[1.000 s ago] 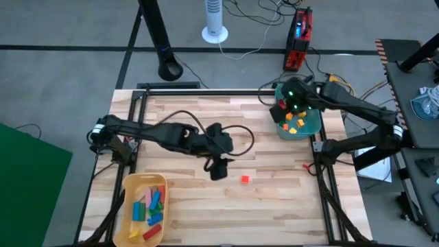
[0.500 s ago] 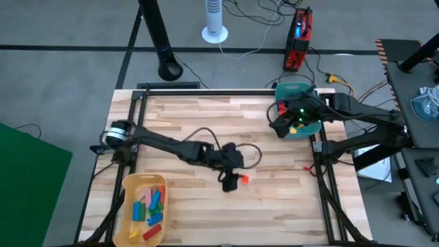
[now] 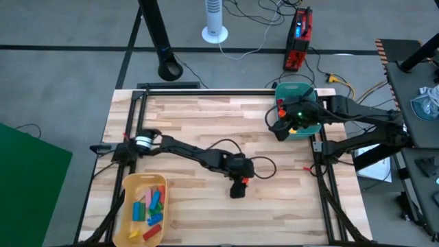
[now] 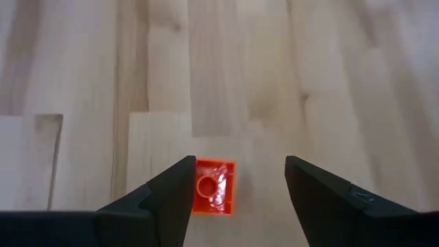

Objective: Sort blocks
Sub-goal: Put the orange 4-stud game piece into the green bin

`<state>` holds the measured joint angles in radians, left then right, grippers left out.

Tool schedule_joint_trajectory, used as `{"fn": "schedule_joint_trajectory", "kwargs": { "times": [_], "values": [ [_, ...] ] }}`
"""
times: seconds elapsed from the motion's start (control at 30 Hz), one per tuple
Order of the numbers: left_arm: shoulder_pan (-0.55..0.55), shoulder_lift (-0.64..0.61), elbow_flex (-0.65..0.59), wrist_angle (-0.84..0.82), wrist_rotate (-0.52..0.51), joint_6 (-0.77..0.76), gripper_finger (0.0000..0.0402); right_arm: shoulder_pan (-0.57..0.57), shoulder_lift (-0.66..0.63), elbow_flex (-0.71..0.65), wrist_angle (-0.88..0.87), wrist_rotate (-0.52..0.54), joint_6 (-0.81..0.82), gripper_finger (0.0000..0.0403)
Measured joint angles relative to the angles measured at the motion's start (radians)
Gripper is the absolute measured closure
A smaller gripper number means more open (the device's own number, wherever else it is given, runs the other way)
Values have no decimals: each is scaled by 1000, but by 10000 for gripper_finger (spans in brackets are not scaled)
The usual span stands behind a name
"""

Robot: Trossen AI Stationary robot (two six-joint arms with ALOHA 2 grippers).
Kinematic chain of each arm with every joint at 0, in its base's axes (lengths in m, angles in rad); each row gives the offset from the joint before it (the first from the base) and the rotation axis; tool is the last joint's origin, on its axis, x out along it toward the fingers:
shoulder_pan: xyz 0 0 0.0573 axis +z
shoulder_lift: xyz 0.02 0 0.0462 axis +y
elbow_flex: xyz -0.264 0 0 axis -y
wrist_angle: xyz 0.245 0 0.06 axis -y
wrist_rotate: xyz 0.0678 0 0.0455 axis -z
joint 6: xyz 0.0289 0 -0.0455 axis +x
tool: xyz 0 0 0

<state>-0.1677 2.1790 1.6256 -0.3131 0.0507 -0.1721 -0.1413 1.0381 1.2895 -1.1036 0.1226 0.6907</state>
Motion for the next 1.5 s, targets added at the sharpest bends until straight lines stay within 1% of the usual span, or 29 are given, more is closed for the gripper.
{"fn": "schedule_joint_trajectory", "kwargs": {
  "times": [0.17, 0.23, 0.37, 0.47, 0.63, 0.73, 0.83, 0.93, 1.07, 1.17, 1.27, 1.37, 1.43, 1.5],
  "values": [
    [1, 72, 83, -100, -6, 17, 169, 0, -1, -17, 1, 0, -2, 53],
    [1, 88, 99, -108, -24, 29, 161, 0, -2, -26, 2, -10, -7, 53],
    [0, 95, 102, -101, -71, 32, 155, 0, -2, -47, 2, -20, -7, 53],
    [1, 96, 85, -109, -68, 35, 155, 0, -2, -61, 3, -22, -9, 53],
    [1, 98, 31, -68, -67, 73, 158, 0, -2, -80, 1, -21, -9, 53],
    [0, 102, 9, -22, -71, 87, 171, 0, -2, -88, 2, -21, -3, 53],
    [-2, 105, 1, 21, -71, 86, 192, 0, -4, -99, 8, -21, -3, 53],
    [-1, 107, -9, 52, -78, 86, 225, 0, -4, -118, 20, -21, 3, 54],
    [-2, 105, 2, 15, -85, 84, 281, 0, -15, -154, 62, -18, 5, 60],
    [-2, 78, 10, -63, -85, 88, 281, 0, -31, -188, 100, -28, 66, 67],
    [-2, 23, 20, -129, -100, 132, 281, 5, -60, -208, 97, -93, 149, 73],
    [0, -80, 28, -201, -179, 161, 281, 28, -106, -227, 92, -153, 257, 77],
    [2, -156, 29, -240, -232, 176, 281, 61, -140, -239, 106, -156, 344, 77],
    [4, -236, 27, -270, -284, 179, 281, 104, -175, -265, 183, -154, 438, 75]
  ]
}}
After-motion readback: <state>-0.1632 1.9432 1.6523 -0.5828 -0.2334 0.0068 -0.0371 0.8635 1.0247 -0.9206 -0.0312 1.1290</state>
